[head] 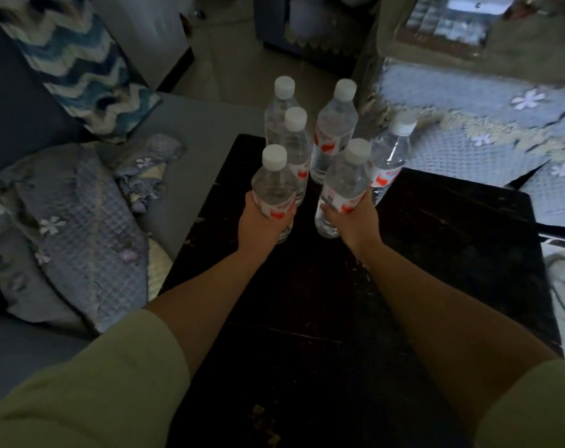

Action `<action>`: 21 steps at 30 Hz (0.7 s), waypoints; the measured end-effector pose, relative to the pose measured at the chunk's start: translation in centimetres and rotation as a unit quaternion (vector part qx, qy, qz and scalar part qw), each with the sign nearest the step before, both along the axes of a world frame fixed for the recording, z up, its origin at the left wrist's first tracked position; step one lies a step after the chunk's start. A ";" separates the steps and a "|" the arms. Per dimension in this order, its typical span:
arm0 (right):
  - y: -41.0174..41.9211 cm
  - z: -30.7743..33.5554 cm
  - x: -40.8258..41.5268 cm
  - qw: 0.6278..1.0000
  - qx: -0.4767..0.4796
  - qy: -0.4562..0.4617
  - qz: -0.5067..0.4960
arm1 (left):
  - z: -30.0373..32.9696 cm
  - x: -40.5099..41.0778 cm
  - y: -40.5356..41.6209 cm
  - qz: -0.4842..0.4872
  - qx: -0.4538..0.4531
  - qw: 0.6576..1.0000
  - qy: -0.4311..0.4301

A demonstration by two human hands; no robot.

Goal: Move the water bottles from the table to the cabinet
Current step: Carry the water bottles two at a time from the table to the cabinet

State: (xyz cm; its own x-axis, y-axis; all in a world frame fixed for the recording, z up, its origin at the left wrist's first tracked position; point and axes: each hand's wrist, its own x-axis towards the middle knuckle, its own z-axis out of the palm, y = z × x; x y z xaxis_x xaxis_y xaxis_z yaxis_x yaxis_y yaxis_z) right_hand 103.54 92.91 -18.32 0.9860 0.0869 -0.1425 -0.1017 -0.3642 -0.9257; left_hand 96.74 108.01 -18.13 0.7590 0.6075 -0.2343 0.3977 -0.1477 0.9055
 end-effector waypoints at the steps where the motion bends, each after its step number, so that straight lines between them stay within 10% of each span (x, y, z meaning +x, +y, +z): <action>1: -0.5 0.1 -0.5 1.000 0.000 0.006 0.004 | 0.2 -0.3 -0.1 -0.003 0.005 1.000 0.001; 21: -23.1 1.9 -16.1 0.990 -0.014 0.116 -0.083 | 1.8 -9.8 -17.7 -0.278 -0.067 0.955 0.082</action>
